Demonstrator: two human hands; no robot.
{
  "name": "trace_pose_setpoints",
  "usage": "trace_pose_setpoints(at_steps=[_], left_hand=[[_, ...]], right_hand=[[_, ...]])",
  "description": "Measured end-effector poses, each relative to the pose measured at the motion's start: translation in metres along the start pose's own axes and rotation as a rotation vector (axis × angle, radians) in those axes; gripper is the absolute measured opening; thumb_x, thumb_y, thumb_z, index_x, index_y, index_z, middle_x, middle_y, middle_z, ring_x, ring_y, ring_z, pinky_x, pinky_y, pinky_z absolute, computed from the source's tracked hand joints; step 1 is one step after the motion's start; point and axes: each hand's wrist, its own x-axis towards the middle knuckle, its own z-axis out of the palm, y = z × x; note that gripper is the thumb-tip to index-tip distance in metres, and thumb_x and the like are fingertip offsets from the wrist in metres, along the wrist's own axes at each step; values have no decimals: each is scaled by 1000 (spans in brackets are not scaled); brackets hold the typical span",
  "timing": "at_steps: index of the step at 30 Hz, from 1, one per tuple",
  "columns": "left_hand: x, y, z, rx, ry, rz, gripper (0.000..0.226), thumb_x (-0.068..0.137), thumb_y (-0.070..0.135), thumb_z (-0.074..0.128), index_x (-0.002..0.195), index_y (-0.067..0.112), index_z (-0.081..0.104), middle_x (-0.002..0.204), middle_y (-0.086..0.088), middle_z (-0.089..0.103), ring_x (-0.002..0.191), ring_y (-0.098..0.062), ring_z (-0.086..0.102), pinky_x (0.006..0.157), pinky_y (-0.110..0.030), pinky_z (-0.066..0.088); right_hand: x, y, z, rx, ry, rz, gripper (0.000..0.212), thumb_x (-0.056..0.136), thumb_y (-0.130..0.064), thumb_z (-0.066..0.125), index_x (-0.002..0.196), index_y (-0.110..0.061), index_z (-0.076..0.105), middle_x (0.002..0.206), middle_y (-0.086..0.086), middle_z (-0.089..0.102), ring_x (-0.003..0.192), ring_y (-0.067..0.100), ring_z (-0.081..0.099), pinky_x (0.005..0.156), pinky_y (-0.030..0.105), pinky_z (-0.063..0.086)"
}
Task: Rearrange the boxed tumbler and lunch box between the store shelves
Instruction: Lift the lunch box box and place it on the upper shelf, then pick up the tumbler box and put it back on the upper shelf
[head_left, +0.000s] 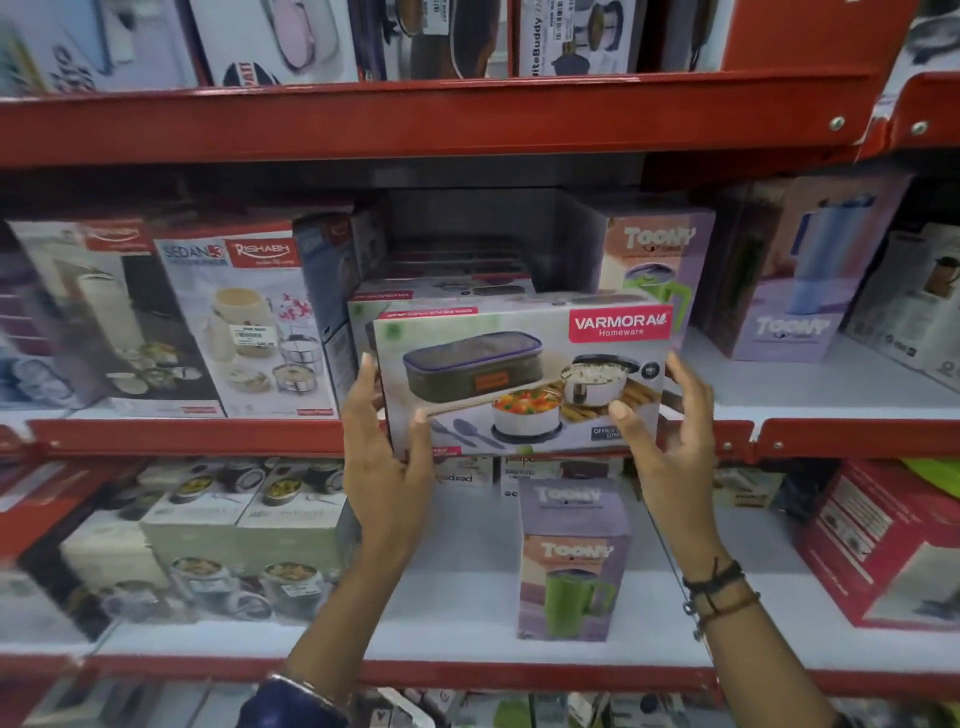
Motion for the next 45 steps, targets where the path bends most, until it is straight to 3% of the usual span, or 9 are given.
trace_pose_setpoints(at_steps=[5,11,16,20,27,33,36,42,45], left_hand=[[39,-27,-1,133,-11,103,63,91,15,54,146,21,24,151,-10,28,138,-11,24,92,-28,41],[61,-69,0,200,-106,138,63,93,10,54,146,24,24,158,-10,12,144,-25,19,68,-26,48],[59,-93,5,280,-184,144,63,96,13,50,148,25,18,161,-2,-2,140,4,1,47,-18,48],[55,-105,11,382,-250,250,59,96,7,47,148,16,20,160,-2,4,147,-19,7,75,-40,61],[50,-109,14,398,-251,286,51,95,15,41,144,7,30,158,-9,16,147,-23,9,112,-44,33],[15,-93,9,200,-182,271,32,90,11,48,122,13,51,139,-8,49,130,-21,41,108,-37,34],[-29,-87,18,124,-200,324,26,89,9,50,115,13,53,132,-6,51,129,-22,42,110,-35,33],[-139,-100,45,-84,-411,-181,31,91,33,41,122,36,43,131,7,44,128,-10,40,103,-47,42],[-169,-107,61,-110,-596,-335,56,90,44,44,139,20,31,145,-4,35,136,-16,33,111,-50,34]], right_hand=[[22,-3,46,6,26,29,60,84,-19,68,135,-31,37,137,-11,39,125,-1,41,105,51,42],[30,18,90,-44,-10,-18,57,85,-14,67,134,-22,40,128,-11,44,123,15,45,101,51,47],[26,38,104,-98,-13,-9,55,86,-20,66,133,-27,38,134,1,47,124,22,48,100,53,46],[22,47,111,-256,-46,-2,56,83,-19,69,130,-19,39,132,9,51,118,27,53,94,46,51],[30,44,111,-538,-69,-18,61,80,-23,72,128,-11,38,129,14,55,112,33,57,88,44,52],[11,35,82,-194,-70,7,55,83,-18,69,131,-14,40,130,2,47,118,9,46,99,9,34],[-21,43,47,-92,50,12,37,89,-23,62,123,-16,48,121,-1,52,111,2,51,95,10,38],[-116,111,-15,-108,111,263,53,89,-62,37,119,-21,49,117,-3,51,103,-13,50,86,8,41],[-145,146,-28,-103,-11,509,36,97,-39,39,128,-21,45,127,-6,49,112,-11,47,99,27,41]])
